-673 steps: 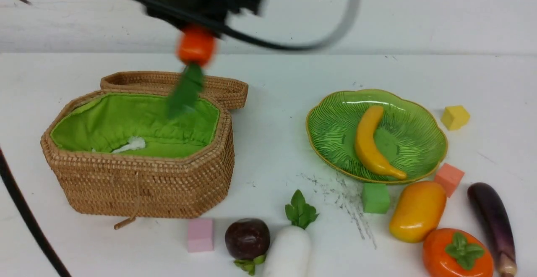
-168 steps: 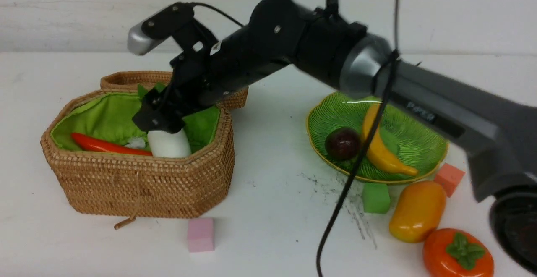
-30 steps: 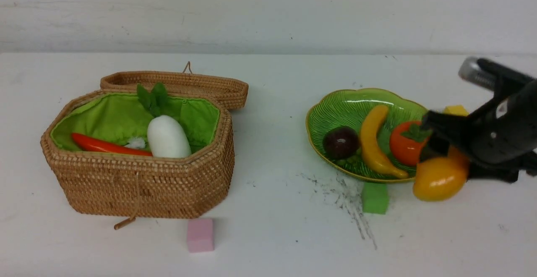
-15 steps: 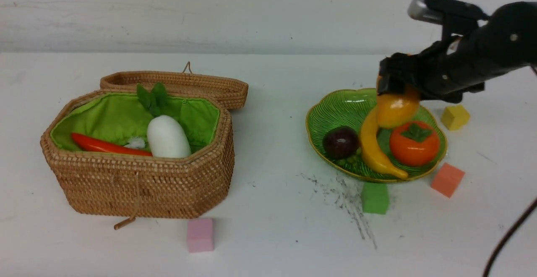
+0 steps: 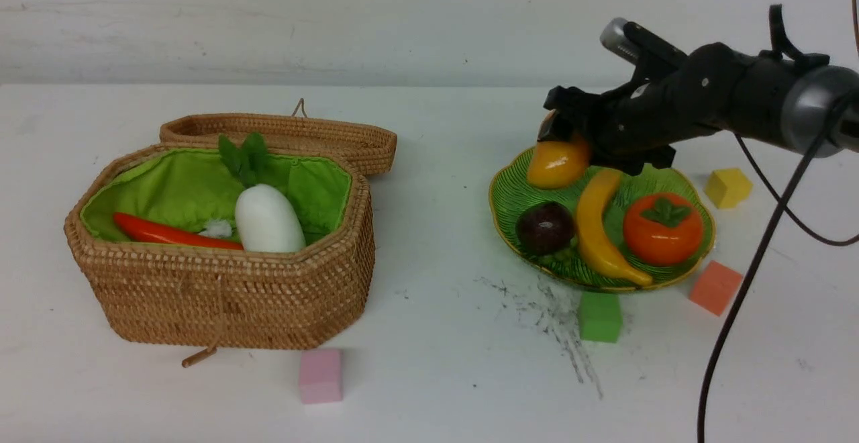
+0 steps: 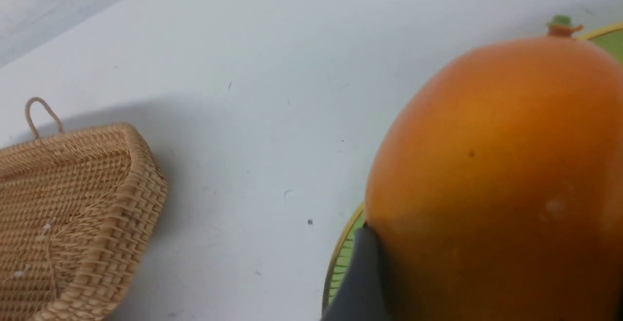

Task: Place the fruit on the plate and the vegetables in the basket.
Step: Use the right arm to grab a mango and put it into the right plate

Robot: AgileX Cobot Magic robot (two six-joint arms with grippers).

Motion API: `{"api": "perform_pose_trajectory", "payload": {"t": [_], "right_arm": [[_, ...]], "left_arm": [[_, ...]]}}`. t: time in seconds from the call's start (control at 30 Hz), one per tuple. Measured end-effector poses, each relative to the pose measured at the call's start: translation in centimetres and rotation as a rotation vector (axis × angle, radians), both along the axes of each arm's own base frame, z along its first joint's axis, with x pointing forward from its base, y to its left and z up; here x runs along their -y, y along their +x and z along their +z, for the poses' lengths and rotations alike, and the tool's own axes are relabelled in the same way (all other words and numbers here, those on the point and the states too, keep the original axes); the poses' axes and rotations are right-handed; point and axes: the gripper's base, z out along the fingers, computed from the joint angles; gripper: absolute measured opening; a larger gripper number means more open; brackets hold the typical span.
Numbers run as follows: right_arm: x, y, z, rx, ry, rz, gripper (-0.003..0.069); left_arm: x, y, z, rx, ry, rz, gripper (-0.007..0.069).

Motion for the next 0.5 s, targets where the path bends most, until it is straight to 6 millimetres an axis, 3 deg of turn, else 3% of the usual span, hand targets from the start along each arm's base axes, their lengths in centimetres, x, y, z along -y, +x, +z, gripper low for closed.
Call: {"api": "perform_pose_trajectory", "payload": {"t": [0.17, 0.27, 0.37, 0.5], "right_arm": [[0.0, -0.2, 0.5, -0.008, -0.001, 0.01, 0.0674], [0.1, -0.5, 1.5, 0.015, -0.021, 0.021, 0.0682], [0.4, -1.1, 3.3, 0.055, -0.063, 0.041, 0.0662], [1.1, -3.1, 6.9, 0.089, -0.23, 0.145, 0.0574]], "left_arm": [[0.0, 0.0, 0.0, 0.0, 0.0, 0.0, 0.0225], [0.0, 0.0, 0.0, 0.0, 0.0, 0.0, 0.0226], [0.0, 0.0, 0.0, 0.0, 0.0, 0.0, 0.0229], [0.0, 0.0, 0.0, 0.0, 0.0, 0.0, 0.0236]]}}
